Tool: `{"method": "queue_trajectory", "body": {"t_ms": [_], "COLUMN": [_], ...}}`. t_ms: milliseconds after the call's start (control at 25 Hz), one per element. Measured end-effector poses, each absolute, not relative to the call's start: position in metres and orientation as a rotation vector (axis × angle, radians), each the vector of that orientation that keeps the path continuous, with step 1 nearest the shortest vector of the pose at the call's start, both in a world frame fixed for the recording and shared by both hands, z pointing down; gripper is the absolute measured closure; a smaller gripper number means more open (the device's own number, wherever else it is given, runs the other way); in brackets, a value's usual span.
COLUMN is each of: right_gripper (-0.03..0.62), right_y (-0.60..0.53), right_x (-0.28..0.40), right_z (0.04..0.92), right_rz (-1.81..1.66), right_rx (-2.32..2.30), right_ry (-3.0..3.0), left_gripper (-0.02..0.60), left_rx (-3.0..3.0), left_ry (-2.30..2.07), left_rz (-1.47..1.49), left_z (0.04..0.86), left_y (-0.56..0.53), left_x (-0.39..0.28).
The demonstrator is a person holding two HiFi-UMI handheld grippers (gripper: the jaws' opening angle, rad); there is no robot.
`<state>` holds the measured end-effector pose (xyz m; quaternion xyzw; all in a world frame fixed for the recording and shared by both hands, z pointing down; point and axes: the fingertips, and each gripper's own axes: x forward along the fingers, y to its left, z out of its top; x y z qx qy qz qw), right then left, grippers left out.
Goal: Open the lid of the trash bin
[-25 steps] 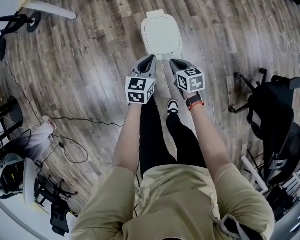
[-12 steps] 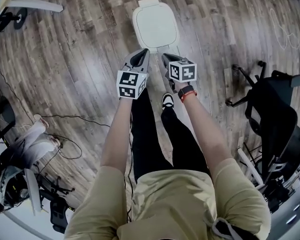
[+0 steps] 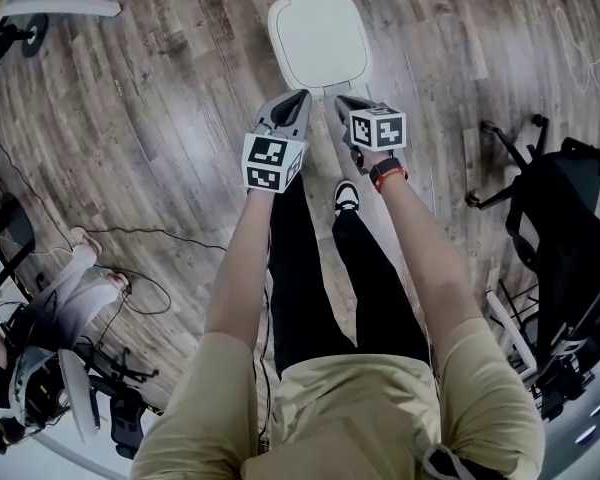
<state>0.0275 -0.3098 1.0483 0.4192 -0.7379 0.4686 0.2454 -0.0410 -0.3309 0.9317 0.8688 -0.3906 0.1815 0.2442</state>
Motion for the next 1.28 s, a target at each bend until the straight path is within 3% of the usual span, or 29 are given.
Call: {"method": "queue_trajectory", "body": {"t_ms": [1280], "right_gripper": [0.582], "right_y": [-0.328], "right_x": [0.028], "right_z": [1.085], "right_rz": [1.284], "right_rx": [1.108], "right_ry": [-1.966], "left_gripper": [0.558], "left_rx": [2.306], "left_ry": [-1.034], "left_rz": [0.487], "left_z": [0.976], "left_y": [-0.331], "left_x": [-0.041]}}
